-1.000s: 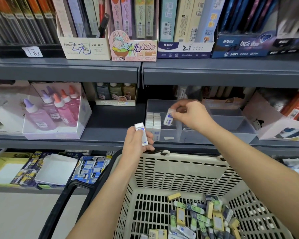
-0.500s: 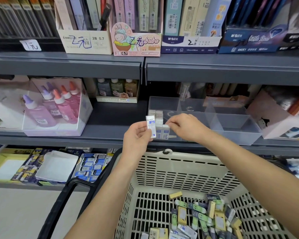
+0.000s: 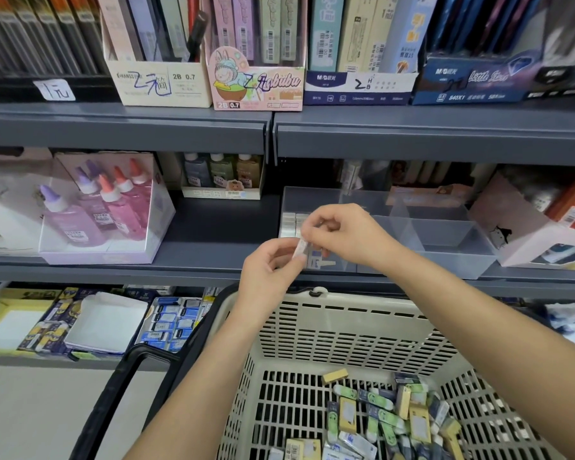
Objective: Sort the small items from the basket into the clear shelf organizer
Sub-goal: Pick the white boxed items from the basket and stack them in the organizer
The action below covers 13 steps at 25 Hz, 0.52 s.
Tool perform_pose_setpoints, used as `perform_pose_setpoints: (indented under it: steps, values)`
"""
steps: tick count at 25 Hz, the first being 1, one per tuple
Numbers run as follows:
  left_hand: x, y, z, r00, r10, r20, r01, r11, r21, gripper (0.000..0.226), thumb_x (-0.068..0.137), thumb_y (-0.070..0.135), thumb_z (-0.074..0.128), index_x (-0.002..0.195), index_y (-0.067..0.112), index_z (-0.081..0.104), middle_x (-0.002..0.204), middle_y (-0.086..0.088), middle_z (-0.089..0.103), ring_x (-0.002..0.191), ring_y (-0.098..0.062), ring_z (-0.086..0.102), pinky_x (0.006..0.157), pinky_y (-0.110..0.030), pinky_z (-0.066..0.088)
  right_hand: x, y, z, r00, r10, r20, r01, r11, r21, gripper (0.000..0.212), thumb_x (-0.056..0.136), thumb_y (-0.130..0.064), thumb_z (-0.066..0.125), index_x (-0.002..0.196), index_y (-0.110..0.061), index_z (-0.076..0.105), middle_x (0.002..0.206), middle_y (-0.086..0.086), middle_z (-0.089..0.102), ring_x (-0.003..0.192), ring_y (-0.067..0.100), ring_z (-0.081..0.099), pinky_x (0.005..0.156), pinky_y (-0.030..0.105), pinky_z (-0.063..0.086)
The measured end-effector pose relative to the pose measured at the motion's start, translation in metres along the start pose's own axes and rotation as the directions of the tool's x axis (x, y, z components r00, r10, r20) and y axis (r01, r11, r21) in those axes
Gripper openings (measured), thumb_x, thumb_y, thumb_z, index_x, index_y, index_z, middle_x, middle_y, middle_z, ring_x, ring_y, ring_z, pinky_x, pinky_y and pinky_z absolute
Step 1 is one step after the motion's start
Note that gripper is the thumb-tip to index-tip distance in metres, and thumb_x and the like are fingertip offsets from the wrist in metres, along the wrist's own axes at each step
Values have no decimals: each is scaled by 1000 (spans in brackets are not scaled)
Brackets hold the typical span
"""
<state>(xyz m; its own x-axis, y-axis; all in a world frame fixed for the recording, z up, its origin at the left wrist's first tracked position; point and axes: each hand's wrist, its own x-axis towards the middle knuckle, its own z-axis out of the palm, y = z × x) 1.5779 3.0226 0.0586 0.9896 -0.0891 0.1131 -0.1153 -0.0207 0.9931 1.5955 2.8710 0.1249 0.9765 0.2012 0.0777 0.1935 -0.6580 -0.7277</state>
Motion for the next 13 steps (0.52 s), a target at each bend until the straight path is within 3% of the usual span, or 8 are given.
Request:
perform_pose_setpoints:
  steps: [4, 7, 9, 11, 13]
  values:
    - [3, -1, 1, 1000, -7, -9, 7, 999, 51, 23, 83, 7, 67, 95, 27, 62, 97, 7, 68, 91, -11, 65, 84, -24, 53, 0, 4, -9, 997, 61, 37, -64, 994, 92, 16, 81, -8, 60, 90, -21, 64, 74, 4, 72, 70, 9, 69, 71, 21, 51]
    - [1, -2, 1, 998, 16, -53, -9, 990, 139, 23, 83, 7, 66, 89, 28, 62, 92, 10, 67, 86, -6, 63, 80, -22, 53, 1, 8, -14, 989, 142, 40, -145, 988, 55, 16, 78, -7, 62, 75, -21, 67, 67, -1, 73, 66, 3, 67, 57, 16, 47]
    - [3, -4, -4, 988, 55, -144, -21, 973, 228, 21, 85, 11, 64, 96, 28, 61, 97, 10, 65, 86, 4, 59, 77, -13, 49, 3, 12, -22, 985, 157, -66, -151, 984, 92, 19, 78, -8, 64, 68, -23, 67, 62, -5, 71, 60, 1, 65, 47, 11, 42]
    - [6, -7, -10, 980, 53, -190, 6, 956, 294, 28, 86, 15, 62, 111, 27, 57, 107, 13, 59, 90, 10, 55, 75, -6, 44, 9, 16, -29, 968, 105, -227, -112, 994, -19, 13, 80, -19, 67, 68, -25, 65, 58, -11, 67, 58, -2, 62, 48, 11, 42]
    - [8, -10, -10, 989, 19, -149, 38, 927, 372, 40, 87, 18, 62, 124, 23, 51, 114, 18, 52, 100, 7, 52, 84, -13, 42, 14, 21, -28, 960, 68, -271, -128, 969, -212, 5, 82, -32, 65, 78, -30, 67, 65, -14, 63, 68, 6, 62, 63, 21, 50]
